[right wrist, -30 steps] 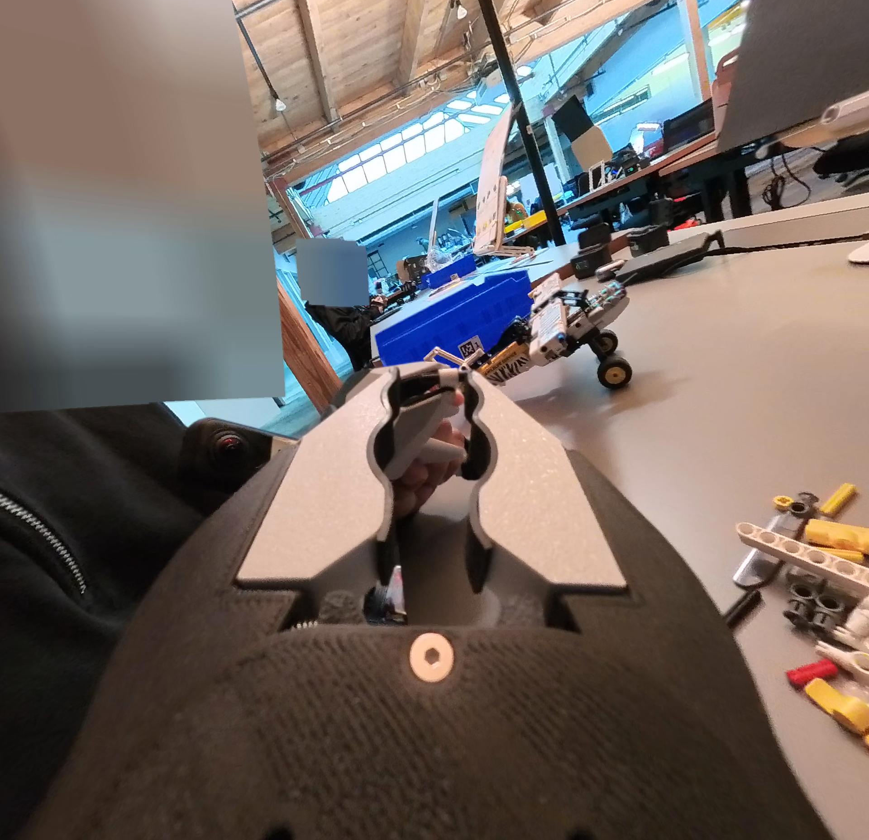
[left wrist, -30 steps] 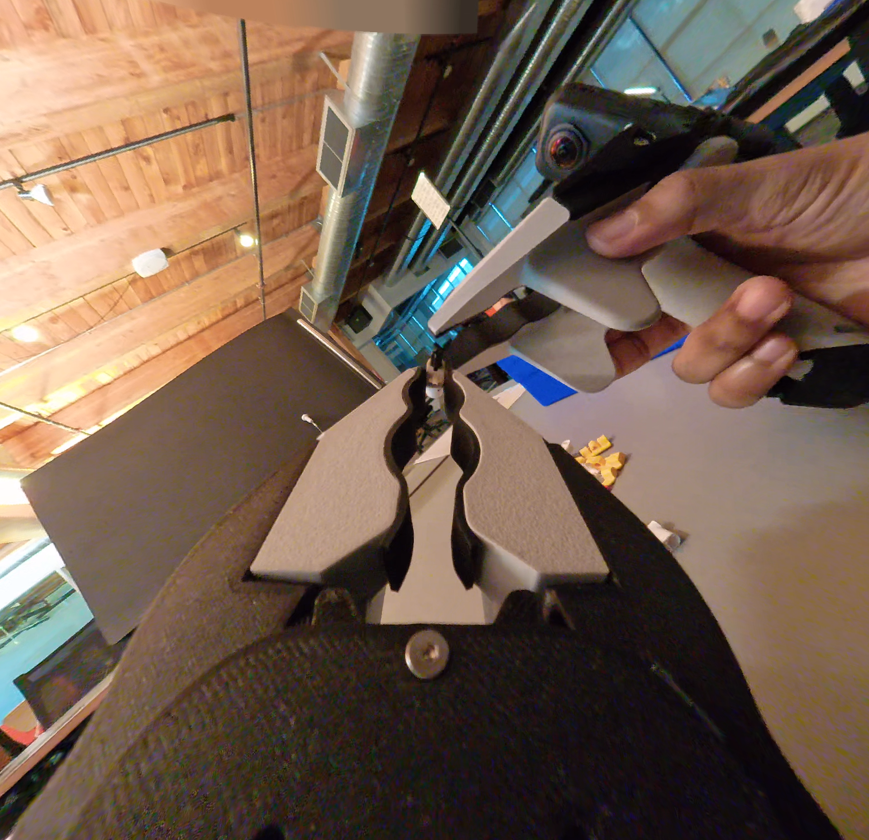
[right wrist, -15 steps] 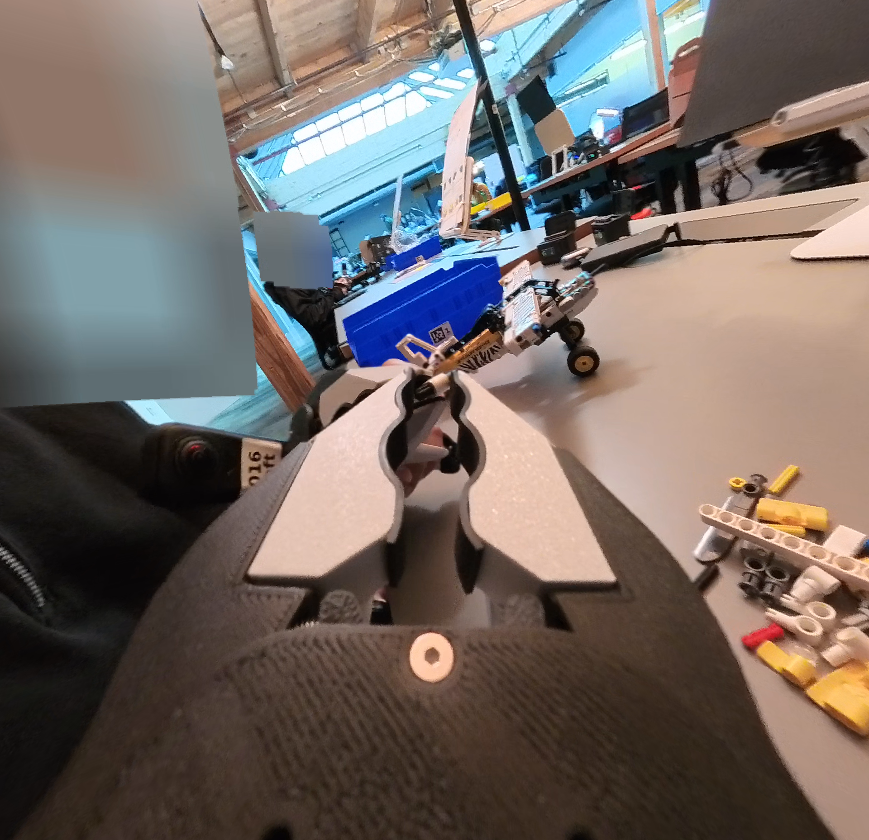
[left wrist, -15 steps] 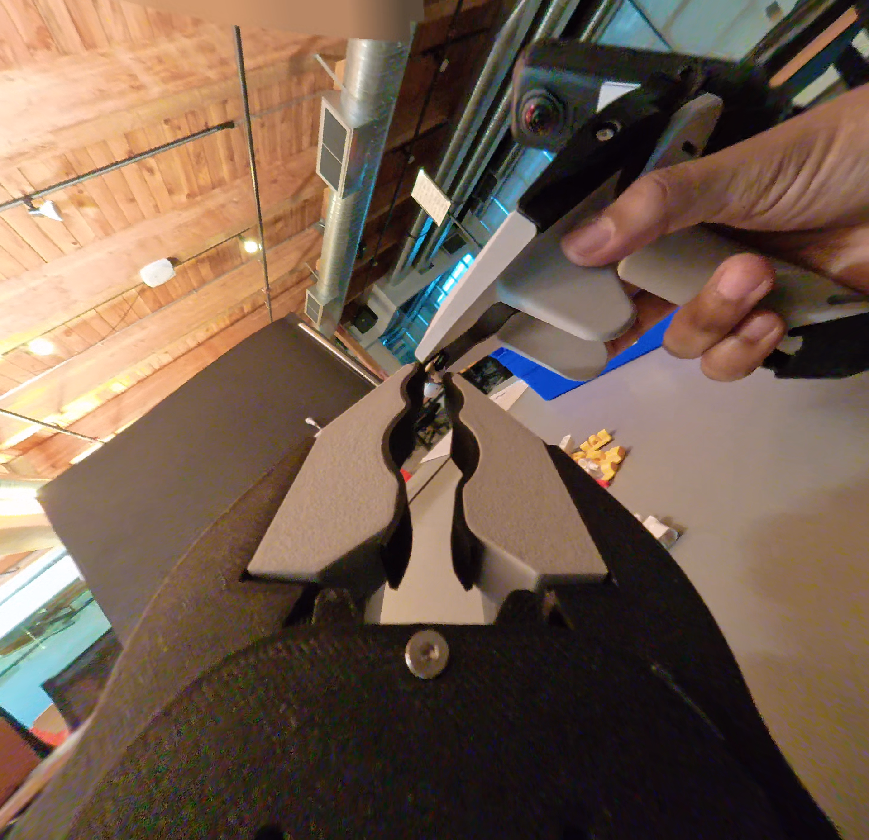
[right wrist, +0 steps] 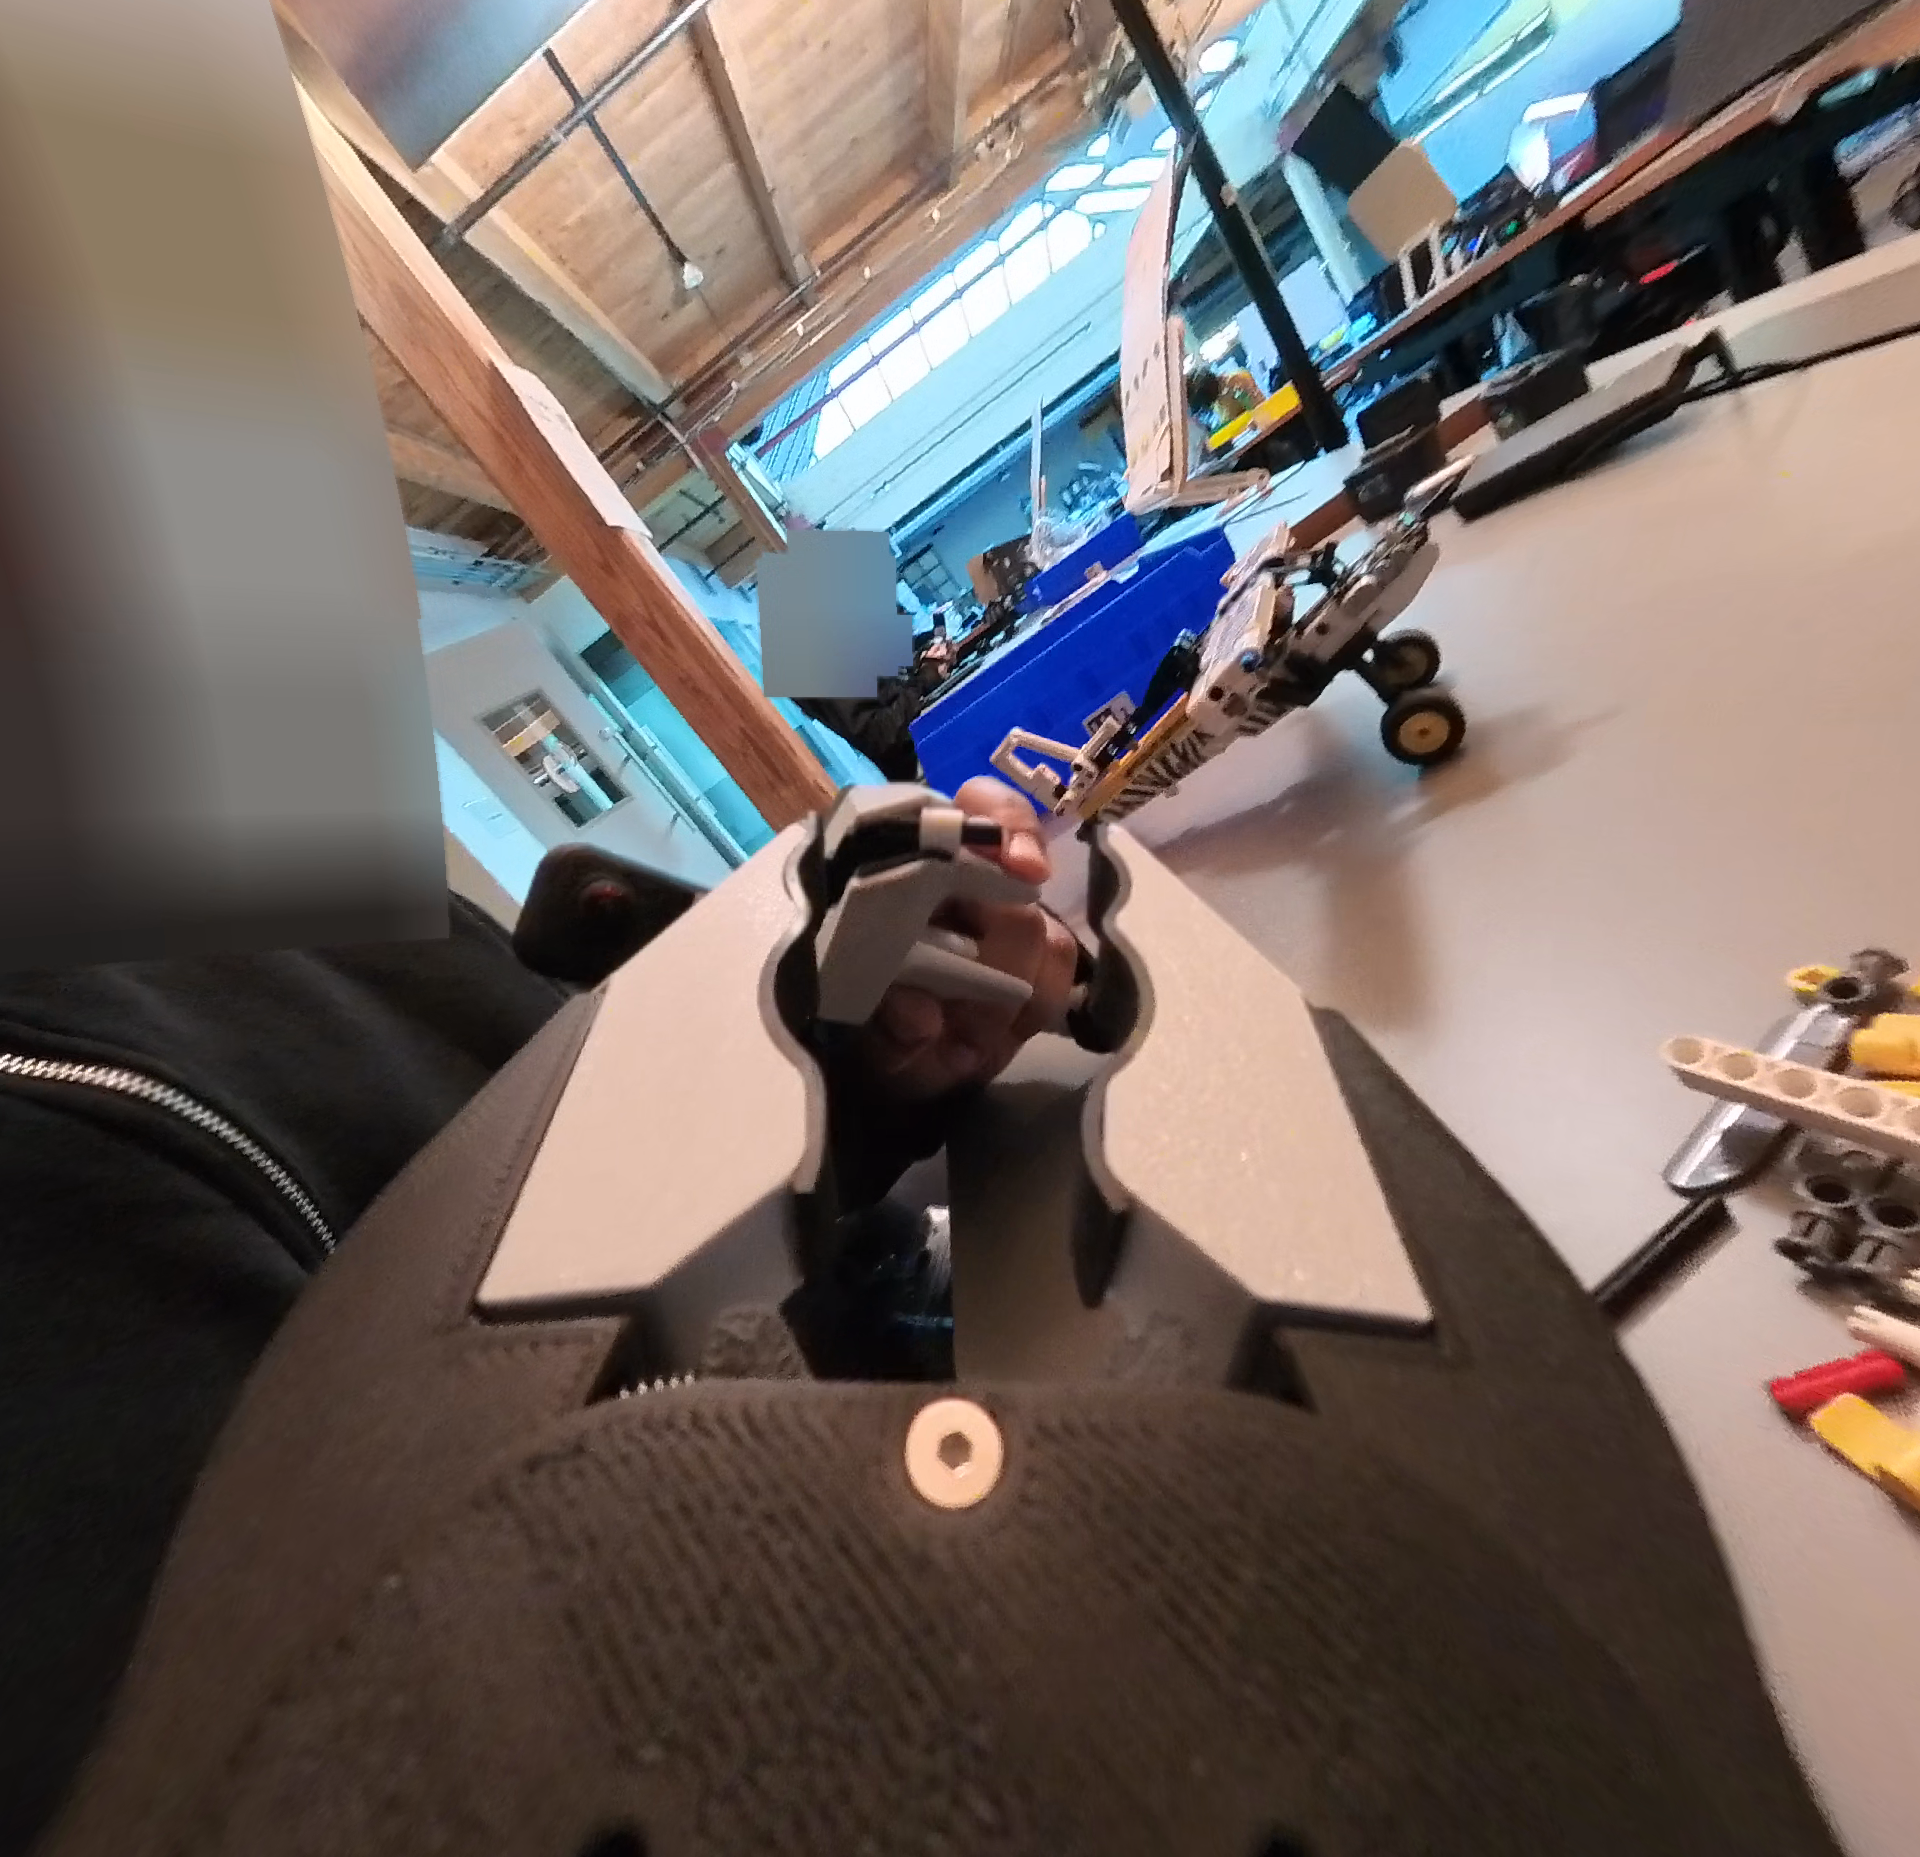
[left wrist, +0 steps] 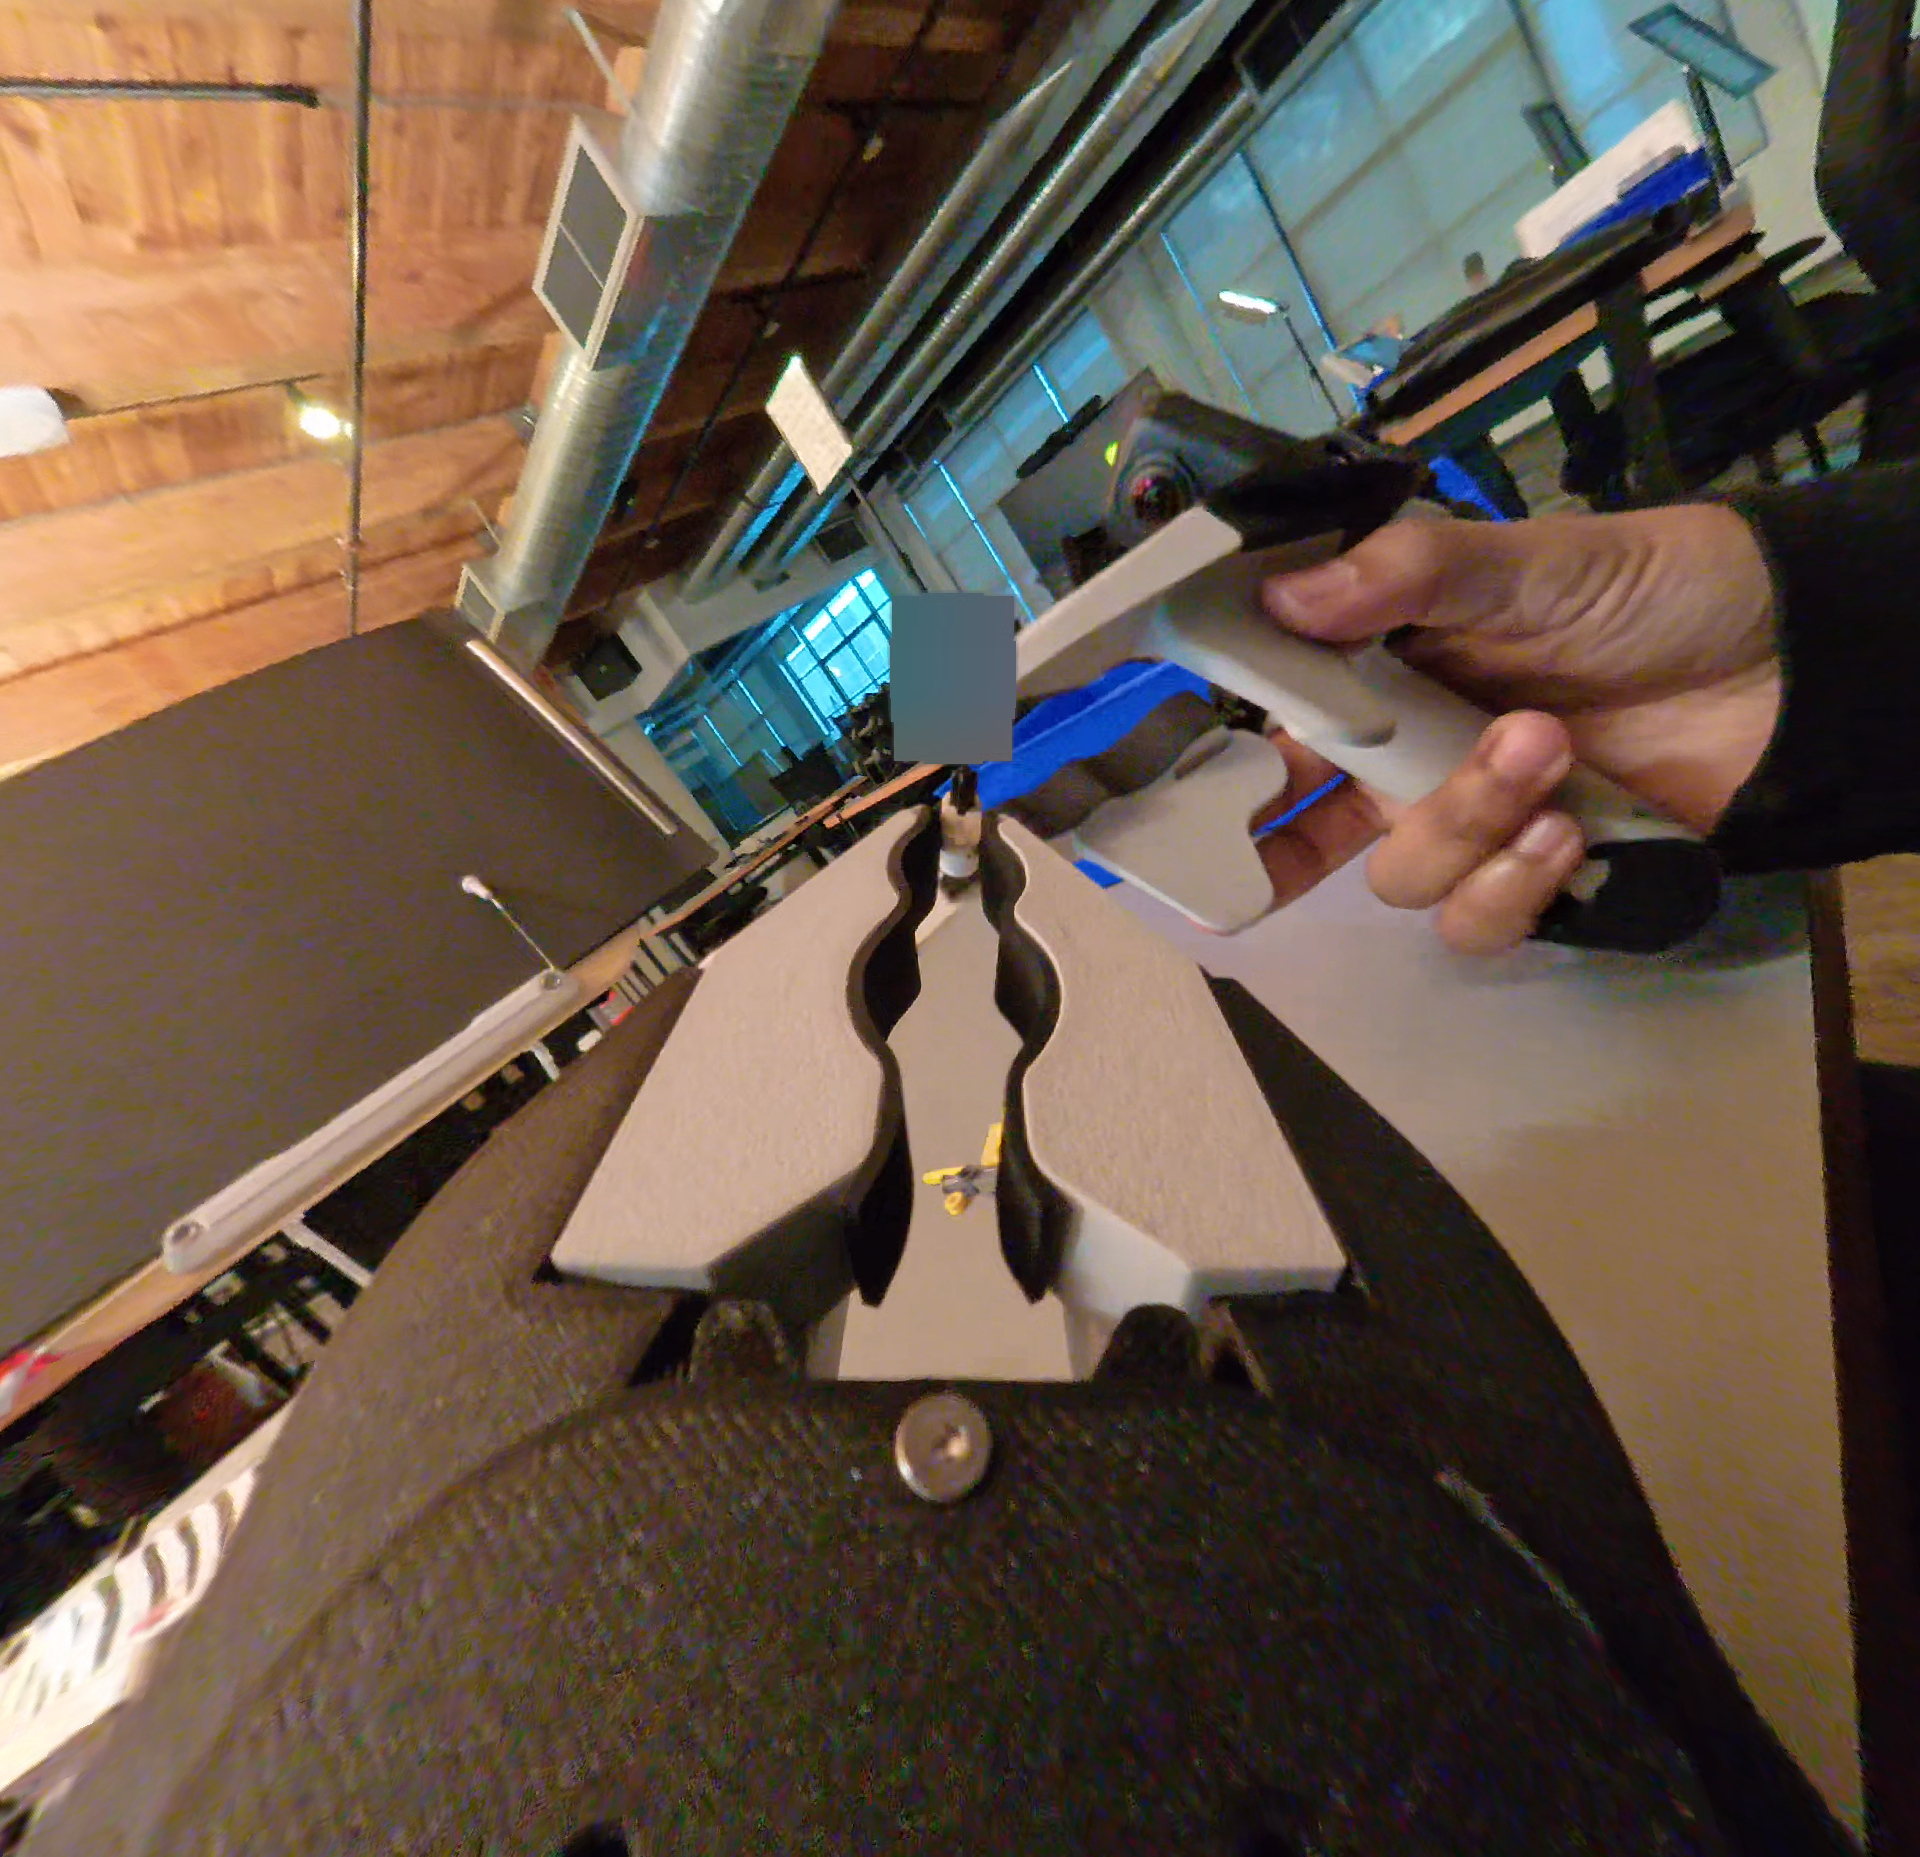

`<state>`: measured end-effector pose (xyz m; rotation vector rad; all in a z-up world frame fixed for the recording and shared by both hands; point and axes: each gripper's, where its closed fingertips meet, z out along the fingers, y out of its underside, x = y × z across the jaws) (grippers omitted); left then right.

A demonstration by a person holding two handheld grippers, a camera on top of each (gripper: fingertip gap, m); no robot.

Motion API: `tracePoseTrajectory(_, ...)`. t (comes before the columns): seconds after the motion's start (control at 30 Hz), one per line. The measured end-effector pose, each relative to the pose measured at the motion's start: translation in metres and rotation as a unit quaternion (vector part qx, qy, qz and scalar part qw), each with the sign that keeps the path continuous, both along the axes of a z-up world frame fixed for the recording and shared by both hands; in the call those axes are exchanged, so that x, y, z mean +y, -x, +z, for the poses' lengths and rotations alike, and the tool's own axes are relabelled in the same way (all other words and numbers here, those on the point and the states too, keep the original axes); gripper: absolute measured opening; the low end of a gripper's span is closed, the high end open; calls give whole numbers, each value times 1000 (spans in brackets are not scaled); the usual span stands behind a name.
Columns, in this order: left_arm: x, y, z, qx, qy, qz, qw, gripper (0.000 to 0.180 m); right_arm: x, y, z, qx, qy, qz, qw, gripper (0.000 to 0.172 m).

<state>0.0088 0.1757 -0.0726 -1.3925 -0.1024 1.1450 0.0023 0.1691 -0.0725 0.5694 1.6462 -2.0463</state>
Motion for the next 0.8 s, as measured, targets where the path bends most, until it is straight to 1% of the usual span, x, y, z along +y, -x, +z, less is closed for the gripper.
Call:
tracePoseTrajectory(0.07, -2, 1, 1, -11, -11, -7, 1000, 4, -4, -3, -2, -2, -3, 10, 1000, 48)
tracePoseTrajectory(0.13, -1, 0, 0, -10, -8, -10, 1000, 4, -6, -5, -2, -2, -2, 11, 1000, 43)
tracePoseTrajectory(0.23, 2, -1, -2, 0, 8, -5, 1000, 4, -8, -6, -3, 12, -8, 1, 1000, 22)
tracePoseTrajectory(0.37, 2, -1, -3, 3, 10, 0, 1000, 4, -9, -5, -3, 41, -25, -16, 999, 21)
tracePoseTrajectory(0.43, 3, -2, -4, 1, 9, -4, 1000, 4, -7, -3, -2, 69, -37, -34, 996, 22)
tracePoseTrajectory(0.47, 4, -3, -3, -4, 1, -13, 1000, 9, -4, -2, -1, 86, -42, -47, 994, 22)
tracePoseTrajectory(0.5, 4, -6, -1, -18, -15, -30, 999, 20, 0, -1, 1, 105, -46, -57, 992, 22)
tracePoseTrajectory(0.57, 3, -6, 1, -80, -57, -72, 993, 41, 6, -2, 6, 146, -52, -67, 986, 22)
tracePoseTrajectory(0.6, 1, -4, 1, -118, -79, -93, 985, 44, 8, -4, 9, 170, -53, -69, 982, 22)
tracePoseTrajectory(0.63, 1, -4, 1, -161, -101, -127, 973, 43, 10, -7, 11, 195, -55, -71, 977, 22)
tracePoseTrajectory(0.67, 3, -7, 0, -210, -122, -171, 955, 42, 11, -11, 12, 222, -61, -73, 971, 22)
tracePoseTrajectory(0.73, 7, -17, 0, -300, -153, -266, 903, 35, 9, -18, 10, 269, -78, -70, 957, 22)
tracePoseTrajectory(0.77, 10, -22, -1, -336, -161, -307, 876, 31, 7, -22, 7, 283, -86, -64, 953, 22)
tracePoseTrajectory(0.8, 11, -27, -2, -365, -165, -337, 852, 31, 6, -26, 4, 291, -92, -51, 951, 21)
